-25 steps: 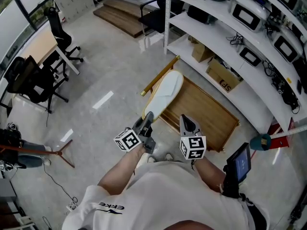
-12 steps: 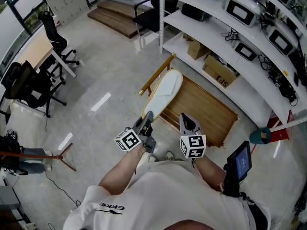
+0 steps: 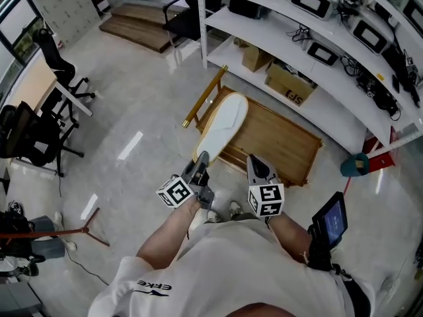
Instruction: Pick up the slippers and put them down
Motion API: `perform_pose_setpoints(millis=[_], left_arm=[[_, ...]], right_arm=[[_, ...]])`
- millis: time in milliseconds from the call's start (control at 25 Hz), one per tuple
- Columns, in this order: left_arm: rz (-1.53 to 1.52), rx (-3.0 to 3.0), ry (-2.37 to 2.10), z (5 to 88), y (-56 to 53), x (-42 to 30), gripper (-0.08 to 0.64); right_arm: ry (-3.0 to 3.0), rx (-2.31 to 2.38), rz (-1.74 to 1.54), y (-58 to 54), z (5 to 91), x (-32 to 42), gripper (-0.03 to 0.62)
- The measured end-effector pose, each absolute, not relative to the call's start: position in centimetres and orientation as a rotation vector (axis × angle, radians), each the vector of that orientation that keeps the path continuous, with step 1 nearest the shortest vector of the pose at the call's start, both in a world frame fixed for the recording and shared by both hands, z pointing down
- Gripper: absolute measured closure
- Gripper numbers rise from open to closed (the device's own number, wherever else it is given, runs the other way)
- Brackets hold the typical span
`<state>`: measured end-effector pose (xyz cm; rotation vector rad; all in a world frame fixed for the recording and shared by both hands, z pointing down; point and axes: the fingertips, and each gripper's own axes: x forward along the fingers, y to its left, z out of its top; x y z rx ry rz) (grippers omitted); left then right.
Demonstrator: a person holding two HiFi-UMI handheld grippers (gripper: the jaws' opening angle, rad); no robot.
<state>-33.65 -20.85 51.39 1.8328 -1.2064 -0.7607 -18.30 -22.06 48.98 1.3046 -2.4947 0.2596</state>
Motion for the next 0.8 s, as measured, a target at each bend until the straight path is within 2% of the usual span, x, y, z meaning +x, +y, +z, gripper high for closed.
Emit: perform_pose_setpoints(millis=[320,800], left_arm=[[-0.725,1.843,-1.082,52.8,-20.8,-31.5,0.499],[-0.686,1.839,-0.98,53.4,-22.1,-22.5,0.499]], right_arm=[[-2.398,1.435,0.277,-20.2,49.7,-16.0,0.588],[-2.342,1.565,0.302,-19.6,49.6,-8.1,0.588]])
